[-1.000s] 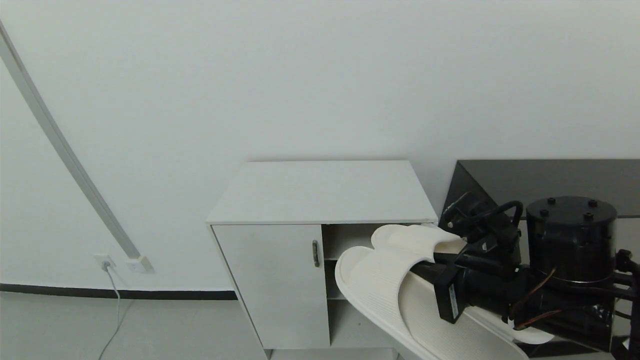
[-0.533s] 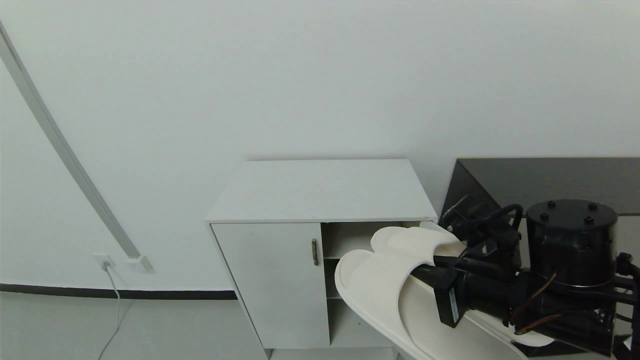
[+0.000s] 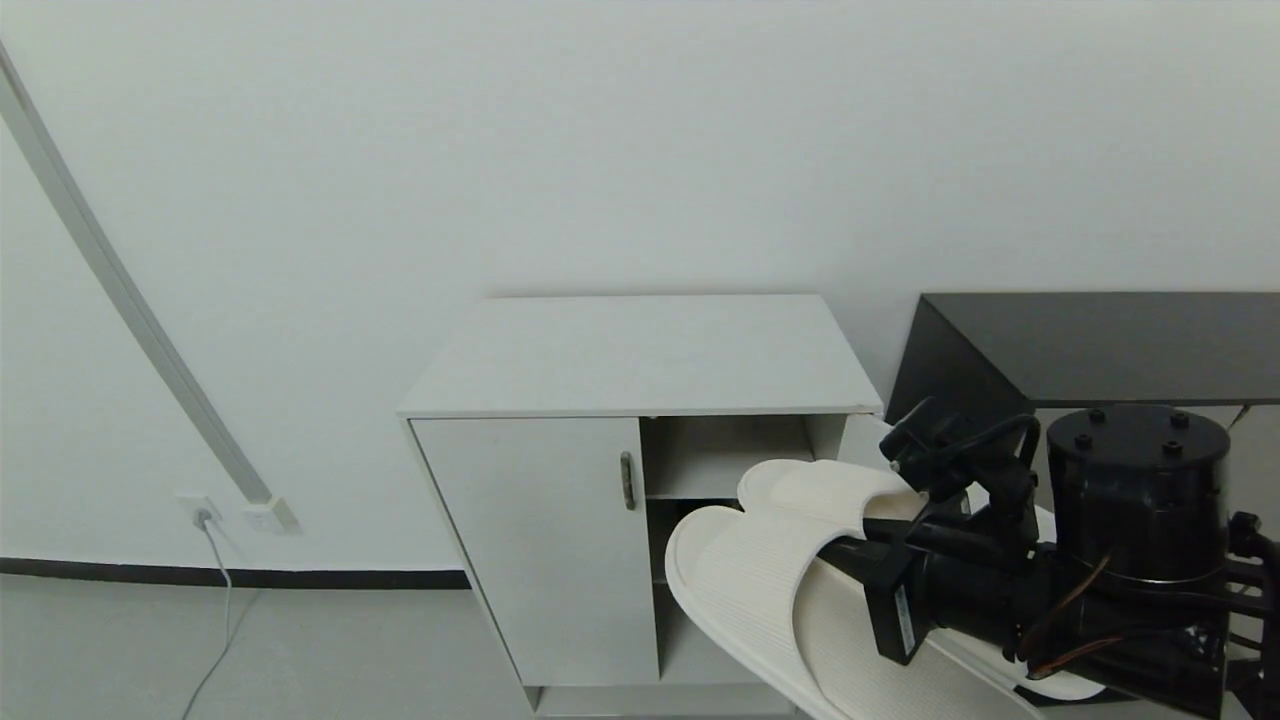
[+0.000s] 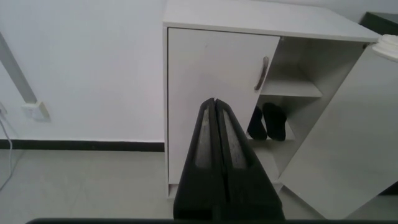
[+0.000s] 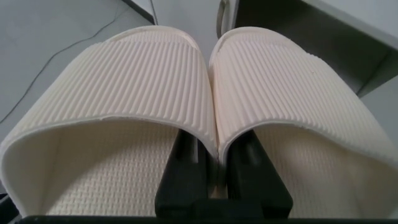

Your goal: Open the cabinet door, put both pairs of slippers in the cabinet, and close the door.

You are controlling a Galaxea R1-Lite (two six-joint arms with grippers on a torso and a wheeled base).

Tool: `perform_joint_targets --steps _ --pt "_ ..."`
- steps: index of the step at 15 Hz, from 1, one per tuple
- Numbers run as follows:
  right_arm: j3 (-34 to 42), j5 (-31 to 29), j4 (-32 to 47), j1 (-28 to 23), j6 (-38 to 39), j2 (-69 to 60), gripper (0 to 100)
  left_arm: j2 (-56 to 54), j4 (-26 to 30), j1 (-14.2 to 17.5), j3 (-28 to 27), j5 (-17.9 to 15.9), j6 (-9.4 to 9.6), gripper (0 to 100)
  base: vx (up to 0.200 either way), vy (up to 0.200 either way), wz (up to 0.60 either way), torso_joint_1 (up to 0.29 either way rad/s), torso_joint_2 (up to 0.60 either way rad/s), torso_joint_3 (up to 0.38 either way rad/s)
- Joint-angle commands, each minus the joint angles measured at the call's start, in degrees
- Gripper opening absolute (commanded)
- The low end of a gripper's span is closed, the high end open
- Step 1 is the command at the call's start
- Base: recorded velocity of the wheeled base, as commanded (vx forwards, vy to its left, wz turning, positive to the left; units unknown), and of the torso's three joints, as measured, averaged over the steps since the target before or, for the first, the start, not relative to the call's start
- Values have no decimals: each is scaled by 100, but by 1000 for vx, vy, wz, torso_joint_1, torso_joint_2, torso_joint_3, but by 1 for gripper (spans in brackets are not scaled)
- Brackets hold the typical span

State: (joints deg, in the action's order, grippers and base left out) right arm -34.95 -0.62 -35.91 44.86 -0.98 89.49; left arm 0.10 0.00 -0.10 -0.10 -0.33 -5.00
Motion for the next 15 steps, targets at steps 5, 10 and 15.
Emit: perform_joint_targets --steps 5,10,15 --pt "76 -8 -12 23 1 51 0 8 0 1 1 -2 8 0 0 0 0 -212 496 283" --pt "76 9 -12 23 1 112 0 8 0 1 1 -2 8 0 0 0 0 -220 544 317" --pt "76 1 -12 58 1 121 0 8 0 1 1 -2 8 0 0 0 0 -192 513 319"
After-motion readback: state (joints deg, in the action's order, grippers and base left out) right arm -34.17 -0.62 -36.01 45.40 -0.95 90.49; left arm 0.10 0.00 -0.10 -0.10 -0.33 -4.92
